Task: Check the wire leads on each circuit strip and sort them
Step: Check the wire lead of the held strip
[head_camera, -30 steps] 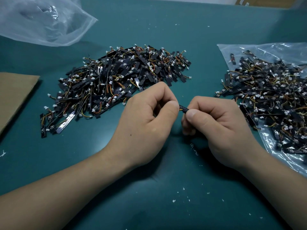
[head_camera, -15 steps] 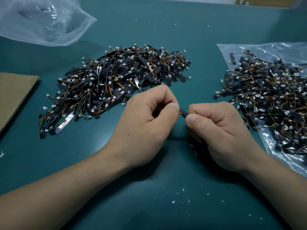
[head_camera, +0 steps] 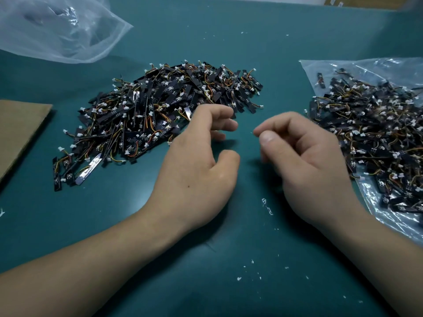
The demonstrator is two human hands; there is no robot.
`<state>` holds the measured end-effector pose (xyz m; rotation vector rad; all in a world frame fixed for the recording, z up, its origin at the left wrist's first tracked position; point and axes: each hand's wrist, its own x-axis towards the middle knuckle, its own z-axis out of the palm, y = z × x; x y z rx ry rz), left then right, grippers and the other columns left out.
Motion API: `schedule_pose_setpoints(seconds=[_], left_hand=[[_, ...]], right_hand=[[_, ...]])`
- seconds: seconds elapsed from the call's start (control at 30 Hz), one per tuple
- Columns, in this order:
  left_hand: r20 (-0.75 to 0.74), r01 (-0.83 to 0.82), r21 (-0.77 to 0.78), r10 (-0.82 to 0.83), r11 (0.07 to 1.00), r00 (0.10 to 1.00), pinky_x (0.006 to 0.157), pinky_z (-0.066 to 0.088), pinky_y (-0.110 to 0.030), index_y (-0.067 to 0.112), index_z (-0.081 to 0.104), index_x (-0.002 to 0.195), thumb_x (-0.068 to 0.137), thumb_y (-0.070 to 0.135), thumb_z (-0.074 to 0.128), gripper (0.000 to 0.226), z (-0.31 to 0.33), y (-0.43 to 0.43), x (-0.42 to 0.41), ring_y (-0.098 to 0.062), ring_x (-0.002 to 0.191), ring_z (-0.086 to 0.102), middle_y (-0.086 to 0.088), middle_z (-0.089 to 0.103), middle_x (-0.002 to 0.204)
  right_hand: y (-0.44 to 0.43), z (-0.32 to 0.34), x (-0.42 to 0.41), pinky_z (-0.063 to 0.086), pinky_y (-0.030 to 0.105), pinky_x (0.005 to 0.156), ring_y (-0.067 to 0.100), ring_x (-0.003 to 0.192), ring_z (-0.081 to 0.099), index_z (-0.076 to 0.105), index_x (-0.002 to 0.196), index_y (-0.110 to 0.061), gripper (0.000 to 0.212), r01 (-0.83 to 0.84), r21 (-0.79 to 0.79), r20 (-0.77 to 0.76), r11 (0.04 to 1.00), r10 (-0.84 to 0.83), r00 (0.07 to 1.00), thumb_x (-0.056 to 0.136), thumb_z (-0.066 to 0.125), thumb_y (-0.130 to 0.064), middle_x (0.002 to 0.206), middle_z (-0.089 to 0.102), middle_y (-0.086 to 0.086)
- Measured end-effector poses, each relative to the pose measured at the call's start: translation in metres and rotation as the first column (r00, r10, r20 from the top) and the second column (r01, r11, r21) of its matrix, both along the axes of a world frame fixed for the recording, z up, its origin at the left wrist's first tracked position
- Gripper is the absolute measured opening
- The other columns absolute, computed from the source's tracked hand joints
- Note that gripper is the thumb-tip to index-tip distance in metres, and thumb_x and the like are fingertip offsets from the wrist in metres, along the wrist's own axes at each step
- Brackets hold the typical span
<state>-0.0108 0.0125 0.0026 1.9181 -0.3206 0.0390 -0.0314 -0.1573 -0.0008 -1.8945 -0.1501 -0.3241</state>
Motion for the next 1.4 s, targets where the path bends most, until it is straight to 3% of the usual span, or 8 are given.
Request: schedule_pose_setpoints(seconds=[0.17, 0.3, 0.53, 0.67, 0.87, 1.1, 1.27, 1.4], left_hand=[[0.164, -0.058, 0.429, -0.015, 0.901, 0.986, 0.117, 0.018, -0.028, 0.028, 0.047, 0.139, 0.077, 0.032, 0.048, 0.062, 0.0009, -0.0003, -0.0027, -0.004, 0.133, 0.042, 0.017, 0.051, 0.137], [0.171, -0.024, 0.598, -0.098, 0.801, 0.98, 0.117, 0.022, -0.032, 0.026, 0.049, 0.139, 0.083, 0.039, 0.047, 0.058, -0.0005, -0.0015, -0.004, -0.01, 0.142, 0.035, 0.012, 0.051, 0.143], [0.21, 0.038, 0.323, -0.111, 0.946, 0.971, 0.095, 0.045, -0.024, 0.021, 0.061, 0.12, 0.085, 0.003, 0.055, 0.04, -0.0028, -0.0004, -0.0046, -0.006, 0.106, 0.056, 0.01, 0.062, 0.111], [0.208, -0.035, 0.225, -0.013, 0.974, 0.978, 0.102, 0.041, -0.018, 0.021, 0.059, 0.126, 0.082, -0.006, 0.054, 0.051, -0.003, 0.0005, -0.0023, -0.002, 0.115, 0.052, 0.012, 0.059, 0.121], [0.07, 0.056, 0.098, -0.063, 0.994, 0.996, 0.1, 0.053, -0.03, 0.022, 0.054, 0.129, 0.087, -0.009, 0.049, 0.053, -0.0026, -0.0004, -0.002, 0.0, 0.111, 0.065, 0.013, 0.062, 0.126], [0.054, 0.043, -0.115, -0.037, 0.992, 0.998, 0.083, 0.061, -0.038, 0.022, 0.059, 0.121, 0.083, 0.0, 0.046, 0.046, 0.0, -0.0007, -0.0008, -0.012, 0.102, 0.07, 0.012, 0.065, 0.121], [0.128, -0.053, 0.033, 0.048, 0.998, 0.991, 0.095, 0.044, -0.017, 0.028, 0.066, 0.119, 0.083, 0.003, 0.056, 0.045, 0.0007, 0.0037, 0.0041, -0.002, 0.111, 0.059, 0.022, 0.065, 0.116], [0.097, 0.023, 0.144, -0.037, 0.989, 0.995, 0.104, 0.048, -0.041, 0.036, 0.069, 0.113, 0.089, 0.019, 0.057, 0.031, 0.0033, -0.0006, 0.0015, -0.001, 0.103, 0.064, 0.025, 0.07, 0.107]], right_hand=[[0.0027, 0.0008, -0.0023, 0.043, 0.014, 0.063, 0.011, 0.065, 0.054, 0.068, 0.089, -0.024, 0.006, 0.009, -0.204, 0.005, 0.979, -0.008, 1.0, 0.093, 0.063, -0.023, 0.08, 0.067, -0.009], [0.0027, 0.0019, -0.0026, 0.042, 0.013, 0.063, 0.005, 0.064, 0.054, 0.069, 0.088, -0.024, 0.008, 0.009, -0.206, -0.016, 0.979, -0.013, 1.0, 0.093, 0.063, -0.023, 0.079, 0.067, -0.01], [0.0011, 0.0005, -0.0012, 0.04, 0.015, 0.063, 0.005, 0.063, 0.053, 0.068, 0.089, -0.026, 0.006, 0.092, -0.207, 0.028, 0.974, -0.089, 0.996, 0.093, 0.064, -0.023, 0.077, 0.065, -0.015], [0.0002, -0.0017, -0.0009, 0.043, 0.014, 0.073, 0.004, 0.081, 0.06, 0.066, 0.104, -0.03, 0.017, 0.131, -0.294, -0.004, 0.947, -0.138, 0.99, 0.088, 0.064, -0.023, 0.096, 0.067, -0.017], [0.0051, 0.0, -0.0001, 0.04, 0.044, 0.106, 0.016, 0.116, 0.054, 0.068, 0.119, -0.03, 0.035, 0.049, -0.608, -0.045, 0.793, -0.096, 0.994, 0.086, 0.06, -0.037, 0.119, 0.062, -0.012], [0.0058, -0.0015, -0.0023, 0.032, 0.037, 0.097, 0.016, 0.114, 0.05, 0.064, 0.087, -0.033, 0.005, 0.056, -0.637, -0.026, 0.769, -0.095, 0.995, 0.091, 0.067, -0.036, 0.116, 0.059, -0.014], [0.0065, 0.0018, -0.001, 0.04, 0.042, 0.101, 0.017, 0.111, 0.056, 0.057, 0.088, -0.031, 0.003, 0.067, -0.551, -0.024, 0.832, -0.096, 0.995, 0.09, 0.056, -0.033, 0.11, 0.064, -0.013], [0.0033, 0.0028, -0.0014, 0.047, 0.025, 0.083, 0.009, 0.09, 0.061, 0.058, 0.091, -0.029, 0.005, 0.086, -0.339, -0.031, 0.937, -0.102, 0.994, 0.095, 0.054, -0.03, 0.1, 0.068, -0.012]])
